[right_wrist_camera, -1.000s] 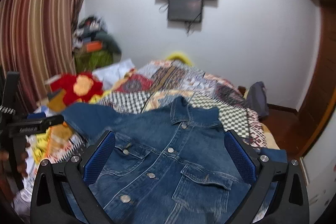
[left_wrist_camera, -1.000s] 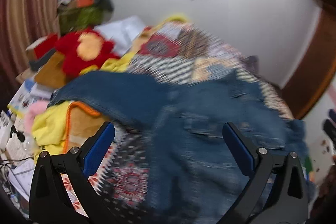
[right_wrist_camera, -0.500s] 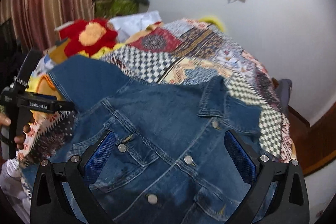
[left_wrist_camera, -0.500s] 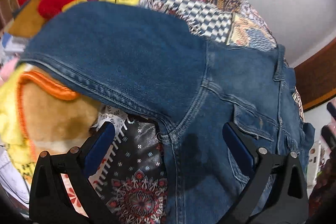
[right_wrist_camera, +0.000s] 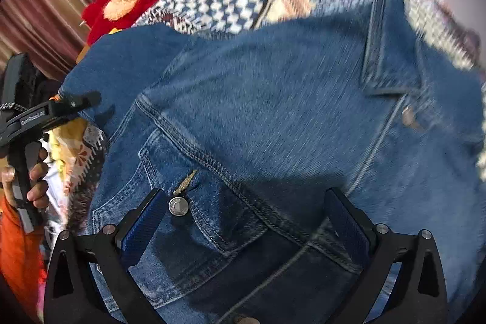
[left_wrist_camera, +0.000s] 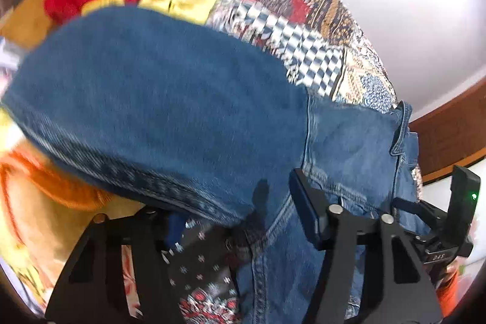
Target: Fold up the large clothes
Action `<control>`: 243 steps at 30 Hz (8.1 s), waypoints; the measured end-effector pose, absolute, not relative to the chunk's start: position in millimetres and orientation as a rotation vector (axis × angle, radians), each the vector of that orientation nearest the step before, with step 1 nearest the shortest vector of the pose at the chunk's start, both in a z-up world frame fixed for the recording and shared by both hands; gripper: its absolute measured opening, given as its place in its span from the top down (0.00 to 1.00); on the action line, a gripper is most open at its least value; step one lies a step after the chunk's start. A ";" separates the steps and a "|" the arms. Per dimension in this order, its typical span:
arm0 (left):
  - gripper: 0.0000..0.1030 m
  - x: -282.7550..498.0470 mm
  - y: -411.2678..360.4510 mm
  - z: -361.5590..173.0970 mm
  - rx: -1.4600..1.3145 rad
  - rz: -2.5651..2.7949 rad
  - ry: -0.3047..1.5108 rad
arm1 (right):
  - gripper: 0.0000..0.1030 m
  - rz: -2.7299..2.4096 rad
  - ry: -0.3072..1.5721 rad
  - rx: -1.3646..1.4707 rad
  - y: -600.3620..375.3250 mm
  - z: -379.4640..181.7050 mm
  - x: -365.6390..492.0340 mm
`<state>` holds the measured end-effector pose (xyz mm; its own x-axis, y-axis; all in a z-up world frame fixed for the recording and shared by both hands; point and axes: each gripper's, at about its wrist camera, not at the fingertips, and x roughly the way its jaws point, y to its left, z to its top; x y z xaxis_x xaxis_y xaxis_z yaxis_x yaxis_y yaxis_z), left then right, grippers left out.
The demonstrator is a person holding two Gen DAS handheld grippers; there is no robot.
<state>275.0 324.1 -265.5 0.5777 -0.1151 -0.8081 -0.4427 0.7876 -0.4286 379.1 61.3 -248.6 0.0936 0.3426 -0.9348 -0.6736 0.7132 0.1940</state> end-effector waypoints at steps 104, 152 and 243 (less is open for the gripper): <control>0.15 255.6 313.8 -295.8 -0.971 0.127 0.973 | 0.00 0.681 1.180 -0.021 -39.1 -162.8 364.7; 0.83 390.8 -27.9 -162.4 -0.033 -0.317 0.866 | 0.00 0.425 1.037 0.001 -217.0 -119.5 367.5; 0.10 317.1 158.2 -149.4 -0.015 0.069 0.877 | 0.24 0.310 0.946 -0.123 -221.0 -114.5 357.7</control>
<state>317.1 158.2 -149.4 0.6375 0.0548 -0.7685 -0.0668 0.9976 0.0157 357.7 -221.0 -114.5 0.5446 0.2075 -0.8126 -0.3144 0.9488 0.0315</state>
